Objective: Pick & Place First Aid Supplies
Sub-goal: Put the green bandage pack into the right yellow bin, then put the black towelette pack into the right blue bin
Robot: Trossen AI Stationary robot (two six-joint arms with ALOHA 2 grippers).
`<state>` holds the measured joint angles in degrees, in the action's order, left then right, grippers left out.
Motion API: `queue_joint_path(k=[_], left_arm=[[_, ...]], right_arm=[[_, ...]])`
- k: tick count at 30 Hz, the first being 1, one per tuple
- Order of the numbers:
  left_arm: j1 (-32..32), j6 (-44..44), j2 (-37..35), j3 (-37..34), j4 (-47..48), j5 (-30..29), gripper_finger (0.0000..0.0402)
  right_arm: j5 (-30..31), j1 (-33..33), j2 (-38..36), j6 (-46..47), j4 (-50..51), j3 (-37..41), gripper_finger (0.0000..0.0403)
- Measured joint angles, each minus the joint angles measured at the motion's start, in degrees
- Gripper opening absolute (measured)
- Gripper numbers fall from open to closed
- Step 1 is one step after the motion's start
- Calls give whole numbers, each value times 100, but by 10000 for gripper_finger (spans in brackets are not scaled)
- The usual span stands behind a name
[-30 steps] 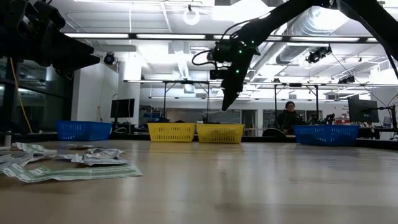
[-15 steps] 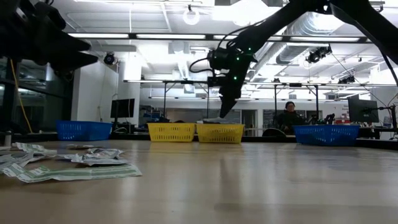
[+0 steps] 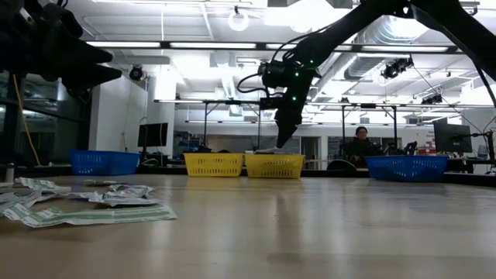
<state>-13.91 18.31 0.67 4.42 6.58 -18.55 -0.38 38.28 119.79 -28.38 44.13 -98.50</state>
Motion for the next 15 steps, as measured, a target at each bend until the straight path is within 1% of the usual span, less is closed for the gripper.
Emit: queue_joint_path(k=[3,6,15], left_arm=[[2,0,0,0,-1,0,177],[1,0,0,0,-1,-3,177],[0,2,0,1,-4,-16,177]], right_arm=[[-4,0,0,120,-33,0,12],[-20,0,0,134,-9,0,34],[-147,0,-38,224,37,0,135]])
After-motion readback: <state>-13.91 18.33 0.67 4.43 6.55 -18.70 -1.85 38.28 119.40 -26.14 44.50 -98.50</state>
